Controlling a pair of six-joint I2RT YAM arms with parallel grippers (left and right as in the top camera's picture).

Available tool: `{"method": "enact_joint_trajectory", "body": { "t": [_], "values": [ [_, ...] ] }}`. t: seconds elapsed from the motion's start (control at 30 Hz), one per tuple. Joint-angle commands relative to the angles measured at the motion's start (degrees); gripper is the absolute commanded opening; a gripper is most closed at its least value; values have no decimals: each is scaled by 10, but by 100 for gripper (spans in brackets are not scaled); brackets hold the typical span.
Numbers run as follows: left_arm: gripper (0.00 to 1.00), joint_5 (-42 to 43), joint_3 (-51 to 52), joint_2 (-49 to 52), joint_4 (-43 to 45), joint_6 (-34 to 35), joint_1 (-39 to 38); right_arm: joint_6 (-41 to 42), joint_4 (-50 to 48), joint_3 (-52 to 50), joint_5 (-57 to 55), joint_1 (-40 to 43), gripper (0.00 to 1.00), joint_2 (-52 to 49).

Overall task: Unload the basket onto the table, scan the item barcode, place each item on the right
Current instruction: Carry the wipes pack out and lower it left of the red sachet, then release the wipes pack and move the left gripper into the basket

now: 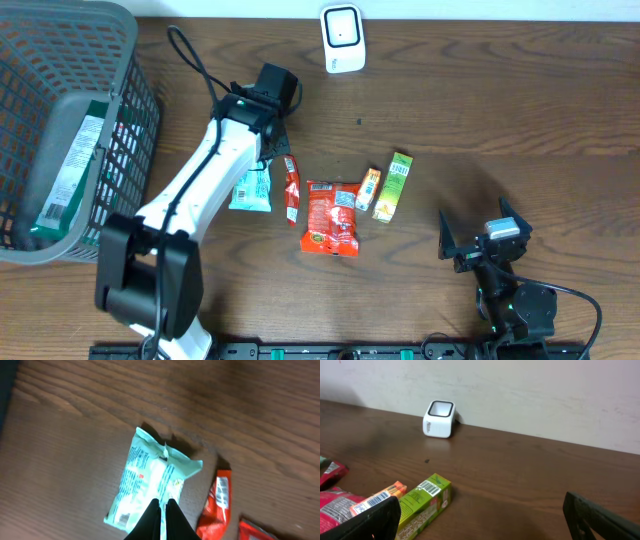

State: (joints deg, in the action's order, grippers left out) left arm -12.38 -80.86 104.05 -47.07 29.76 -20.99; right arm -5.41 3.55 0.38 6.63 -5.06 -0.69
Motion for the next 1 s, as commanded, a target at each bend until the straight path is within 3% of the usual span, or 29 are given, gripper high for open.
{"method": "enact_joint_trajectory", "body": {
  "t": [0.0, 0.37, 0.63, 0.83, 0.87, 0.9, 0.97],
  "values": [
    [8, -18, 11, 44, 8, -3, 3, 7, 2, -1, 1, -3, 99, 3],
    [8, -12, 11, 126, 30, -4, 2, 7, 2, -1, 1, -3, 99, 3],
    [8, -12, 1, 106, 41, -30, 3, 7, 2, -1, 1, -3, 99, 3],
    [30, -27, -42, 16, 26, -49, 19, 7, 2, -1, 1, -3, 99, 3],
    [47, -34, -63, -24, 24, -66, 35, 7, 2, -1, 1, -3, 99, 3],
    [55, -38, -73, -43, 24, -69, 44, 7, 2, -1, 1, -3, 99, 3],
    [62, -43, -94, -87, 24, -73, 70, 7, 2, -1, 1, -3, 99, 3]
  ]
}}
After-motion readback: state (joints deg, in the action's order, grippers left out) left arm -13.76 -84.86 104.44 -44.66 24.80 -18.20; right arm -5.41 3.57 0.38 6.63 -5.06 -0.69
